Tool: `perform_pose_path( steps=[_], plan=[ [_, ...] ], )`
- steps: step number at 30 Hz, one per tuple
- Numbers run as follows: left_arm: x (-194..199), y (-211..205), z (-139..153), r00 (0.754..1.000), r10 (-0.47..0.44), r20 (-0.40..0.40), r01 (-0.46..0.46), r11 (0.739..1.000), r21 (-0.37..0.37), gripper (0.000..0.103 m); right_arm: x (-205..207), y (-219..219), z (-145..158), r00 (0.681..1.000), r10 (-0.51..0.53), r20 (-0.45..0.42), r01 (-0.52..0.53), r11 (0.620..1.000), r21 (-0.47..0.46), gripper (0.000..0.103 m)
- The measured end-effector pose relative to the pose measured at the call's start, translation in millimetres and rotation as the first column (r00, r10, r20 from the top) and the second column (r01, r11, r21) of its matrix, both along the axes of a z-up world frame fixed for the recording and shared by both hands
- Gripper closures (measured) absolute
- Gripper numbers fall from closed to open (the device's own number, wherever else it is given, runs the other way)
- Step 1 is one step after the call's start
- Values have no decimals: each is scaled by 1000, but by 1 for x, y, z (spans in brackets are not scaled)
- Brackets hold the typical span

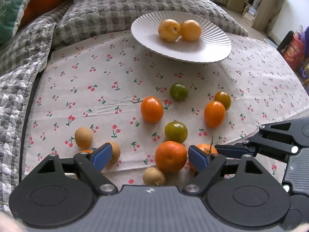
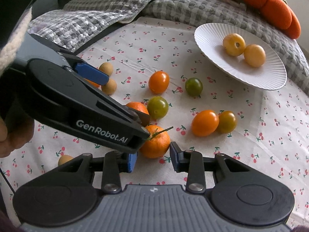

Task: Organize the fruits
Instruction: 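Grasp a stemmed mandarin with the right gripper while the left grasps a mandarin, then carry both held mandarins over the white plate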

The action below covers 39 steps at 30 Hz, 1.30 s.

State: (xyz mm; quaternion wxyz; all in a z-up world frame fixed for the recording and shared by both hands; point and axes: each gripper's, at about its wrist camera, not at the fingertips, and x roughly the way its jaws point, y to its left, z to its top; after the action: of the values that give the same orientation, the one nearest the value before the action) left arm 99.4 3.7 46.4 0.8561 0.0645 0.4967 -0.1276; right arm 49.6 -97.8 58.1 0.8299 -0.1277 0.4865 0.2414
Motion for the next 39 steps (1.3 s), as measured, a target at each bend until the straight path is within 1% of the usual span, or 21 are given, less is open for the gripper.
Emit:
perform_pose_path(
  steps=[2, 4, 5, 9, 11, 12, 14, 19, 23, 26, 32, 36, 39],
  plan=[
    [-1, -2, 1, 1000, -17, -3, 17, 1000, -13, 35, 2, -1, 2, 1000, -13, -16, 13, 1000, -16, 71],
    [-1, -2, 2, 999, -27, -20, 26, 998, -51, 40, 3, -4, 4, 999, -28, -30, 27, 999, -45, 71],
    [-1, -2, 2, 999, -30, -22, 28, 998, -57, 41, 4, -6, 4, 999, -34, -32, 32, 998, -54, 71],
    [-1, -4, -1, 999, -46, -19, 45, 998, -40, 45, 9, -17, 10, 997, -70, -28, 68, 995, -69, 71],
    [-2, -7, -4, 998, -58, -16, 57, 998, -38, 50, 10, -21, 13, 996, -81, -26, 79, 994, -74, 71],
    [-1, -7, -4, 998, -61, -14, 60, 997, -40, 56, 10, -22, 14, 996, -85, -20, 83, 994, -78, 71],
    [-1, -9, -6, 997, -76, -22, 76, 996, -41, 72, 10, -23, 18, 996, -88, -18, 87, 994, -69, 71],
    [-4, -13, -7, 995, -101, -24, 100, 995, -27, 74, 11, -26, 24, 996, -92, -4, 92, 994, -59, 71],
    [-3, -8, 0, 996, -90, -19, 89, 994, -63, 74, 10, -26, 24, 996, -86, 1, 86, 994, -64, 71],
    [-2, -4, 11, 997, -76, -8, 75, 991, -115, 74, 9, -26, 30, 997, -82, 6, 83, 996, -44, 71],
    [-2, 8, 41, 998, -19, 55, 29, 981, -190, 74, 13, -38, 47, 992, -124, 30, 123, 992, 14, 71],
    [0, 20, 54, 996, 45, 78, -24, 968, -250, 74, 19, -50, 59, 987, -157, 39, 155, 986, 56, 71],
    [2, 27, 59, 991, 89, 97, -61, 963, -262, 74, 22, -60, 70, 981, -187, 55, 181, 979, 93, 71]
  ],
)
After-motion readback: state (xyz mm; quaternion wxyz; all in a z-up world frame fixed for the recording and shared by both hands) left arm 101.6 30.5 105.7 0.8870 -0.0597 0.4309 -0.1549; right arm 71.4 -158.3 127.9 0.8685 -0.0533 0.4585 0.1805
